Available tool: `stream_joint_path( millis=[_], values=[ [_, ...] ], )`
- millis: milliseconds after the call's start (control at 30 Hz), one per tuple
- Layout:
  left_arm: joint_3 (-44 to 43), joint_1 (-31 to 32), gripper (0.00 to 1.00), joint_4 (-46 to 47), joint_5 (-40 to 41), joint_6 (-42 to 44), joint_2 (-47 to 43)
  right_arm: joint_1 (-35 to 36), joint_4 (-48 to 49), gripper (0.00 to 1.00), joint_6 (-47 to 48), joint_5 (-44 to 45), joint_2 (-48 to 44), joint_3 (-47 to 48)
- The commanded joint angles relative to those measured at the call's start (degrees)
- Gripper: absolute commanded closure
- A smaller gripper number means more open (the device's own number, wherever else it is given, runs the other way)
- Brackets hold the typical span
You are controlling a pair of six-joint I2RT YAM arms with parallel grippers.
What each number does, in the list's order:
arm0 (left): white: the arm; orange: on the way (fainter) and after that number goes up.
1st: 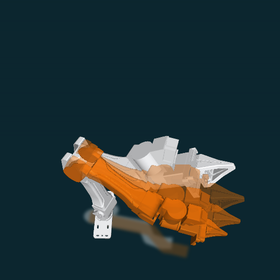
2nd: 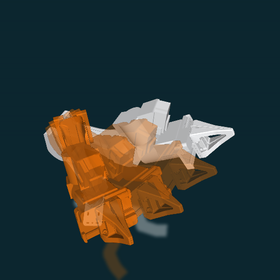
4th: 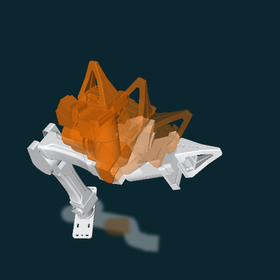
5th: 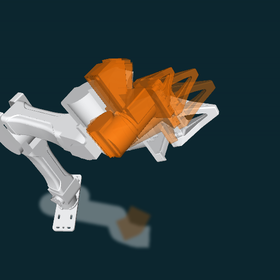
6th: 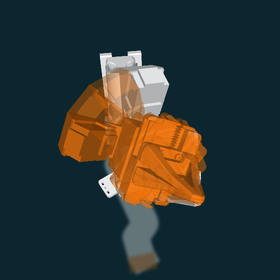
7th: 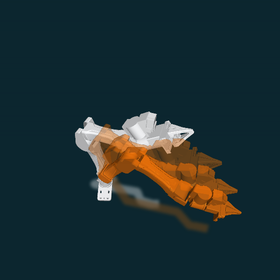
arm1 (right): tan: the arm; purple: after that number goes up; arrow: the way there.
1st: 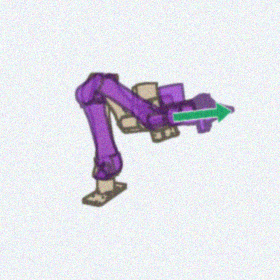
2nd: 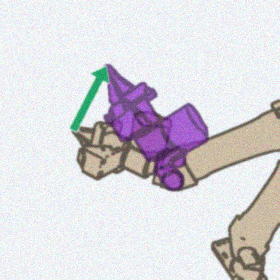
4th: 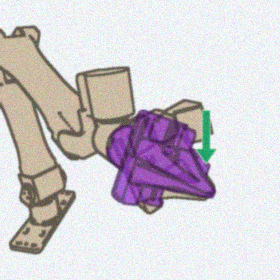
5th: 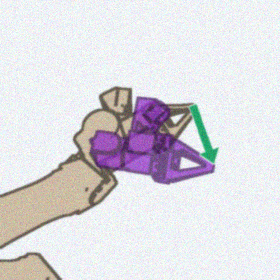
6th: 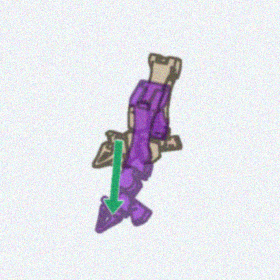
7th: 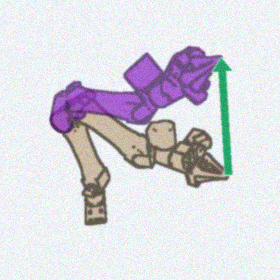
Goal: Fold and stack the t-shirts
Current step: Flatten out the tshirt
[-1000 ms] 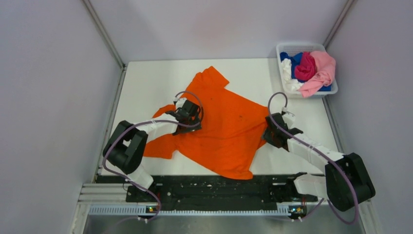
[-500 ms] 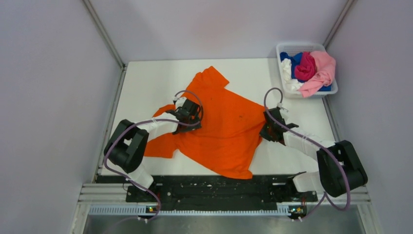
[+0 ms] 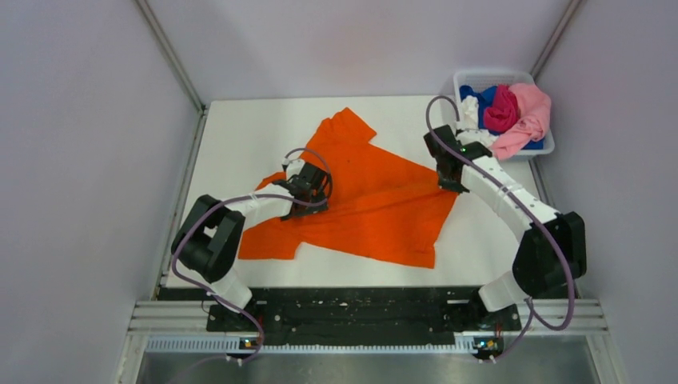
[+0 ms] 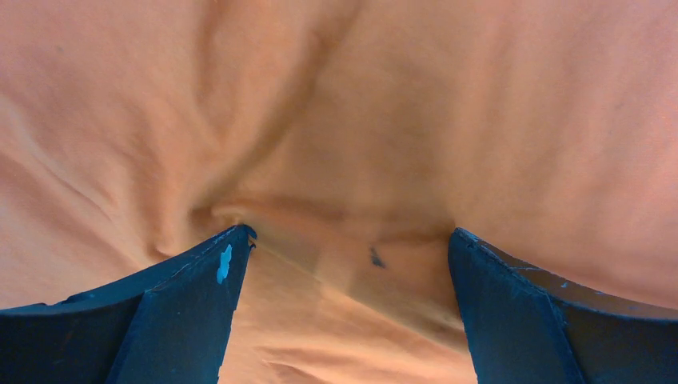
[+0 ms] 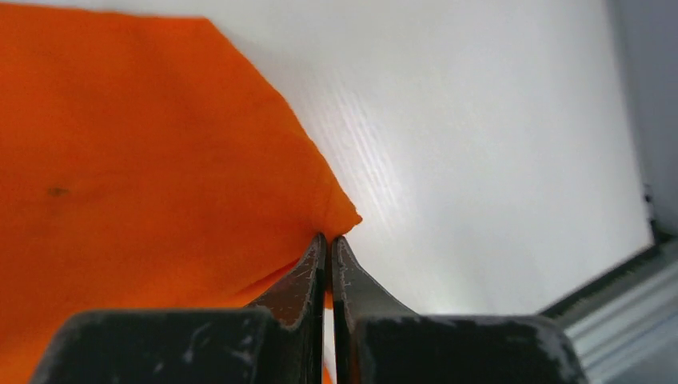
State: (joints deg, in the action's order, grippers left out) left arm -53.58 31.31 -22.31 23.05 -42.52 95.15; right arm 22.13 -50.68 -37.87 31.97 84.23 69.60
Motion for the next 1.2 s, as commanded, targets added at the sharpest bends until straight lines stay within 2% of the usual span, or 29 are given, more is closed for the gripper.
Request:
stream_joint_path(
  millis=[0,67,167,200,233,300,367,433,500,567,600,700,933,1167],
  values=[
    [-1.3,-0.3,0.01,-1.0,1.6,-0.2,-0.2,0.5,-16.8,1.00,1.4,9.7,6.5,0.5],
    [-1.4,-0.3,0.01,-1.5,1.5,0.0,-0.4,0.6,-16.7,1.00,-0.4,11.8,8.5,1.1],
    [-1.6,-0.2,0.01,-2.7,1.2,0.8,-2.2,0.6,-18.4,0.54,-5.8,17.8,10.0,3.7],
    [-1.6,-0.2,0.01,-3.1,1.0,1.0,-3.0,0.5,-19.4,0.31,-7.7,19.2,9.8,4.8],
    [-1.6,-0.2,0.01,-3.5,0.7,1.5,-4.3,0.5,-19.7,0.17,-8.8,20.3,9.0,5.5],
    [-1.5,-0.2,0.01,-4.0,0.0,2.4,-7.2,0.6,-18.4,0.14,-9.3,20.6,6.4,6.1],
    [-2.0,-0.2,0.01,-3.6,-1.6,4.4,-10.1,0.7,-12.3,0.14,-5.8,17.6,2.2,4.6],
    [-3.8,-0.2,0.01,-2.8,-3.0,6.3,-12.0,0.6,-0.6,0.14,0.0,9.8,-2.5,0.5],
    [-5.8,-0.2,0.01,-0.9,-3.6,7.9,-12.1,-0.1,15.6,0.12,4.0,-3.1,-7.1,-6.0],
    [-8.1,-0.3,0.01,0.9,-4.2,9.4,-10.3,-1.2,25.4,0.07,3.3,-13.3,-8.5,-12.9],
    [-9.7,-0.4,0.01,0.7,-4.3,9.7,-8.8,-1.5,28.0,0.02,2.0,-15.3,-8.2,-14.4],
    [-13.9,-0.6,0.01,-0.7,-5.4,10.2,-3.1,-1.7,31.5,0.01,-0.2,-16.1,-5.0,-16.3],
    [-19.4,-2.2,0.01,0.0,-9.9,9.9,6.3,-3.1,37.6,0.02,1.3,-17.1,8.4,-14.1],
    [-22.5,-6.4,0.01,-1.0,-15.0,8.8,14.5,-7.5,41.2,0.05,-1.0,-24.0,21.1,-8.8]
  ],
)
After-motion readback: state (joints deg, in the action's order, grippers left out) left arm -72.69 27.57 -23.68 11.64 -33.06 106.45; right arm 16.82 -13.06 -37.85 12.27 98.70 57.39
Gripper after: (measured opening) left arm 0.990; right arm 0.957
